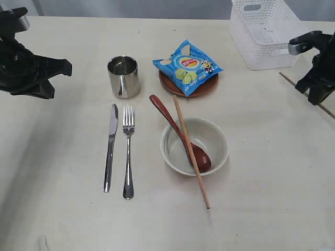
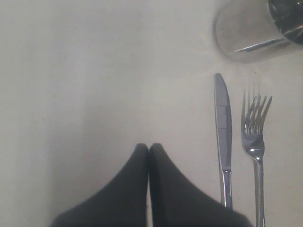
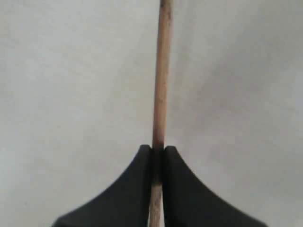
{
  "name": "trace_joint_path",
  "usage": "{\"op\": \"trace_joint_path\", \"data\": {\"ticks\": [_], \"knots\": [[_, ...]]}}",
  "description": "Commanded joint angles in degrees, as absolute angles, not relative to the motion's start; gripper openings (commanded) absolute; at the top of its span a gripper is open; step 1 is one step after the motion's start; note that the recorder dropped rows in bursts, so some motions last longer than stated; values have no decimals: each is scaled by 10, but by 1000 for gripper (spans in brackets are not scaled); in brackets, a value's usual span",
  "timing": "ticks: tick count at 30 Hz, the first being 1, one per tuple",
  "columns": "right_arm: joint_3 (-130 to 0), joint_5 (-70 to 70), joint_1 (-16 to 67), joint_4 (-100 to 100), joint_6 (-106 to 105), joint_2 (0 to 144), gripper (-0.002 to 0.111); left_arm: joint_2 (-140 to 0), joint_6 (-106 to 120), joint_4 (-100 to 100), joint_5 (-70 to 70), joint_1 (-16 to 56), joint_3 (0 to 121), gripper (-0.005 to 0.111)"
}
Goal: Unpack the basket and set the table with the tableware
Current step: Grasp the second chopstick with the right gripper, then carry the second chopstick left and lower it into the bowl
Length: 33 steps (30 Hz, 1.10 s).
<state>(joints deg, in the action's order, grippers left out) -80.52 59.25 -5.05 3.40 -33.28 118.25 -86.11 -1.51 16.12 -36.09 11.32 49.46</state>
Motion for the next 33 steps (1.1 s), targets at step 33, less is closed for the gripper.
{"op": "trace_joint_path", "data": {"ticks": [33], "knots": [[-622, 509, 283, -167, 8, 951, -1, -860, -5, 169, -377, 117, 490, 0]]}}
